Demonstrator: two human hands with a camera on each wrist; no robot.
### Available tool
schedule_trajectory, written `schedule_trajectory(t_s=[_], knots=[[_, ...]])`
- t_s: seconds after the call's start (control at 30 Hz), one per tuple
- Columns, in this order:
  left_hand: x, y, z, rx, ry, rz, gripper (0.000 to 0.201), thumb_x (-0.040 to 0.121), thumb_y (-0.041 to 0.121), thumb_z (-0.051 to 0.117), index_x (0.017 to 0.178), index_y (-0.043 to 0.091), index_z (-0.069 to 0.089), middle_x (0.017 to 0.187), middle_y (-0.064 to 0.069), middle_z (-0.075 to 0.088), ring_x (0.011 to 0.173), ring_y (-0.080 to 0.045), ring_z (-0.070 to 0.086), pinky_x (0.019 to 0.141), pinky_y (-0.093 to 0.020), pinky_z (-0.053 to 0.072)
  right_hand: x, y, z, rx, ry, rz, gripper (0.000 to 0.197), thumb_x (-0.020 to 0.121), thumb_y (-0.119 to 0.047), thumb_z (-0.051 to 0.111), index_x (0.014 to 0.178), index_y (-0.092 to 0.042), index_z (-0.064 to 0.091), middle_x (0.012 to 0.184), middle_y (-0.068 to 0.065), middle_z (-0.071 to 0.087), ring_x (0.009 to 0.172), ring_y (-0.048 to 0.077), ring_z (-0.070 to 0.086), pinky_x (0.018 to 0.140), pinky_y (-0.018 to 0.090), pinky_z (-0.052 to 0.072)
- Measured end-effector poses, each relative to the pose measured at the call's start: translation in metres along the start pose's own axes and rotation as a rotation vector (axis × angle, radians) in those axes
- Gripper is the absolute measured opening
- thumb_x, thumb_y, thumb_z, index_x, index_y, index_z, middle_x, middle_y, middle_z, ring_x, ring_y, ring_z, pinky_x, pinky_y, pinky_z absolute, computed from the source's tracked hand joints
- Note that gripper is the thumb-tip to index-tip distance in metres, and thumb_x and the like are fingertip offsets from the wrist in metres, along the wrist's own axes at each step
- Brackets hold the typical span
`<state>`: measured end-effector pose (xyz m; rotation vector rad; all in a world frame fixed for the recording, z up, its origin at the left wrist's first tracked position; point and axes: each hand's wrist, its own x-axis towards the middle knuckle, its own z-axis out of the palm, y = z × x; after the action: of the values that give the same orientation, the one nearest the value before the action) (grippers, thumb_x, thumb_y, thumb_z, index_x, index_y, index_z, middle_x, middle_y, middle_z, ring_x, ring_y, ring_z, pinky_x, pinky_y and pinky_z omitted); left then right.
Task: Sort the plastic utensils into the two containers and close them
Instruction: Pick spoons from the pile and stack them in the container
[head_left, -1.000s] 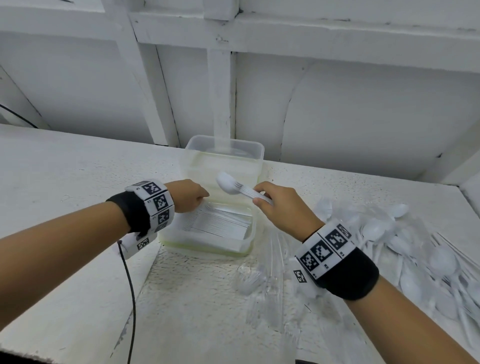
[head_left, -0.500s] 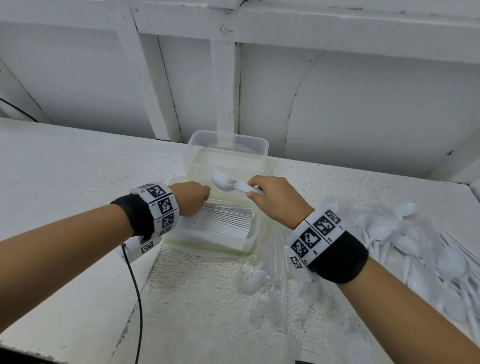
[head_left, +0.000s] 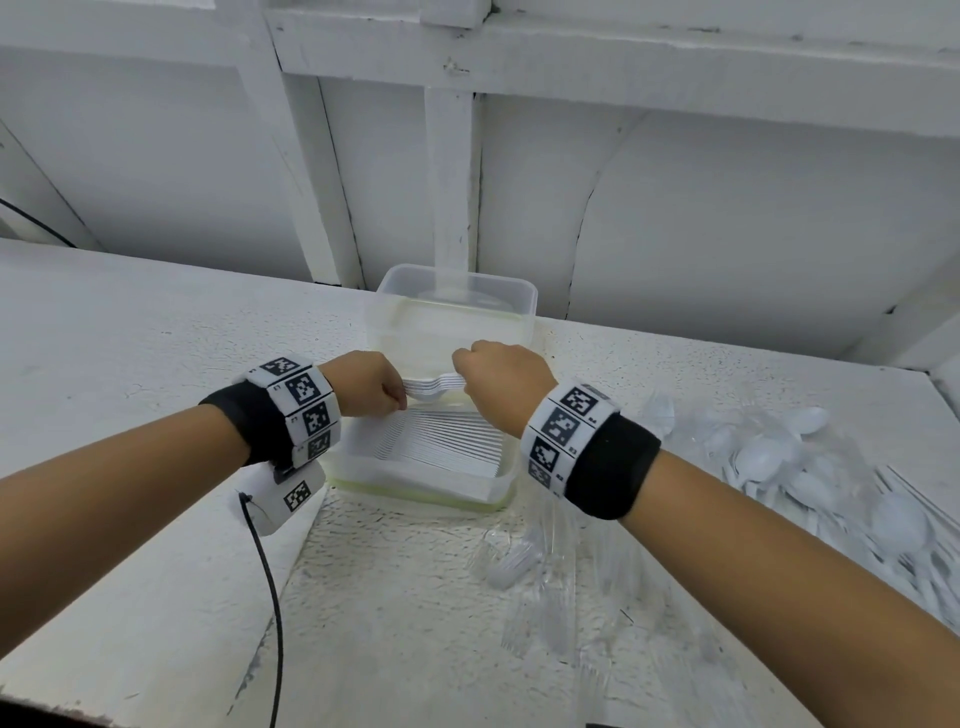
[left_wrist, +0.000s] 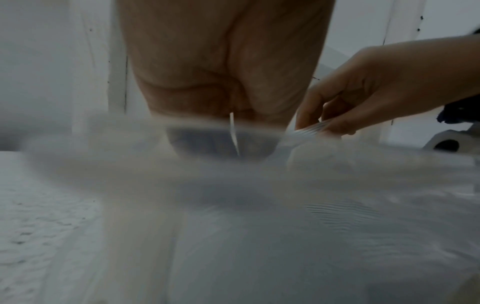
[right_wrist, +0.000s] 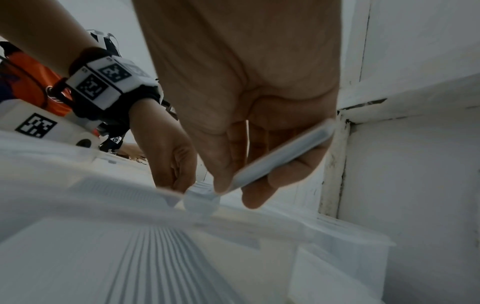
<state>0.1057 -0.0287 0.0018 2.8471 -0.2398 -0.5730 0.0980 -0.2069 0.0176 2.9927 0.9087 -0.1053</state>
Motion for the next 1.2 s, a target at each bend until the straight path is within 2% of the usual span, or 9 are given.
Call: schedule_trajectory(t_s=[0.13, 0.27, 0.37, 0.47, 0.63, 0.83, 1.07, 1.13, 1.2], knots=[[-0.003, -0.001, 0.0, -0.003, 0.003, 0.022, 0.025, 0.088, 0.011, 0.054, 0.107, 0.015, 0.07, 0.112, 0.001, 0.067, 0.107, -0.016, 0.056, 0.087, -0.018, 0.036, 0.005, -0.003, -0.001, -0.038, -0.035, -0.028, 0.018, 0.093, -0.005, 0.049, 0.109, -0.008, 0.053, 0.099, 0.008, 0.055, 0.09, 0.027, 0.057, 0.064, 0.029, 0.033], [-0.006, -0.003, 0.0, -0.009, 0.025, 0.054, 0.024, 0.087, 0.009, 0.055, 0.106, 0.013, 0.07, 0.109, 0.0, 0.068, 0.103, -0.016, 0.058, 0.083, -0.016, 0.036, 0.014, -0.008, -0.001, -0.112, -0.034, -0.065, 0.018, 0.093, -0.007, 0.048, 0.111, -0.01, 0.054, 0.103, 0.005, 0.058, 0.089, 0.025, 0.057, 0.063, 0.029, 0.033], [-0.009, -0.006, 0.0, -0.036, 0.074, 0.063, 0.02, 0.086, 0.008, 0.057, 0.101, 0.013, 0.069, 0.102, -0.001, 0.068, 0.097, -0.017, 0.058, 0.078, -0.017, 0.035, 0.019, -0.01, 0.003, -0.122, -0.075, -0.063, 0.018, 0.093, -0.007, 0.048, 0.11, -0.011, 0.053, 0.087, 0.005, 0.054, 0.075, 0.023, 0.046, 0.049, 0.027, 0.025], [-0.012, -0.008, 0.0, -0.072, 0.109, 0.063, 0.018, 0.085, 0.008, 0.058, 0.098, 0.013, 0.07, 0.099, -0.001, 0.069, 0.087, -0.01, 0.053, 0.076, -0.016, 0.034, 0.023, -0.012, 0.01, -0.071, -0.093, -0.042, 0.018, 0.093, -0.006, 0.047, 0.11, -0.011, 0.051, 0.069, 0.001, 0.037, 0.072, 0.024, 0.044, 0.046, 0.025, 0.02], [-0.015, -0.015, 0.001, -0.148, 0.202, 0.044, 0.018, 0.088, 0.008, 0.056, 0.101, 0.01, 0.068, 0.103, -0.003, 0.068, 0.096, -0.015, 0.057, 0.079, -0.017, 0.034, 0.026, -0.012, 0.024, 0.129, -0.135, -0.028, 0.022, 0.09, -0.006, 0.048, 0.111, -0.009, 0.055, 0.099, 0.012, 0.06, 0.087, 0.028, 0.057, 0.065, 0.03, 0.038], [-0.019, -0.028, 0.003, -0.264, 0.43, -0.079, 0.02, 0.091, 0.012, 0.055, 0.107, 0.01, 0.066, 0.114, -0.012, 0.055, 0.101, -0.022, 0.055, 0.084, -0.021, 0.033, 0.031, -0.002, 0.033, 0.332, -0.212, 0.043, 0.027, 0.088, -0.019, 0.061, 0.114, -0.014, 0.061, 0.116, 0.006, 0.06, 0.104, 0.023, 0.057, 0.085, 0.03, 0.046], [-0.017, -0.03, 0.001, -0.313, 0.443, -0.174, 0.029, 0.091, 0.013, 0.054, 0.119, 0.01, 0.06, 0.121, -0.014, 0.054, 0.096, -0.022, 0.053, 0.089, -0.025, 0.035, 0.035, -0.001, 0.037, 0.268, -0.247, 0.032, 0.029, 0.089, -0.012, 0.058, 0.117, -0.012, 0.061, 0.122, 0.007, 0.059, 0.108, 0.025, 0.057, 0.088, 0.032, 0.047], [-0.017, -0.033, 0.0, -0.334, 0.395, -0.247, 0.035, 0.092, 0.015, 0.052, 0.126, 0.009, 0.054, 0.122, -0.014, 0.056, 0.103, -0.027, 0.055, 0.091, -0.033, 0.041, 0.033, -0.002, 0.036, 0.257, -0.244, 0.029, 0.028, 0.09, -0.009, 0.055, 0.118, -0.009, 0.059, 0.121, 0.009, 0.059, 0.108, 0.026, 0.057, 0.09, 0.033, 0.048], [-0.019, -0.036, 0.001, -0.421, 0.304, -0.308, 0.036, 0.093, 0.015, 0.05, 0.128, 0.008, 0.05, 0.114, -0.012, 0.061, 0.096, -0.03, 0.061, 0.081, -0.037, 0.052, 0.032, -0.003, 0.035, 0.231, -0.242, 0.034, 0.028, 0.091, -0.008, 0.052, 0.118, -0.003, 0.058, 0.119, 0.013, 0.06, 0.107, 0.028, 0.058, 0.09, 0.035, 0.049]])
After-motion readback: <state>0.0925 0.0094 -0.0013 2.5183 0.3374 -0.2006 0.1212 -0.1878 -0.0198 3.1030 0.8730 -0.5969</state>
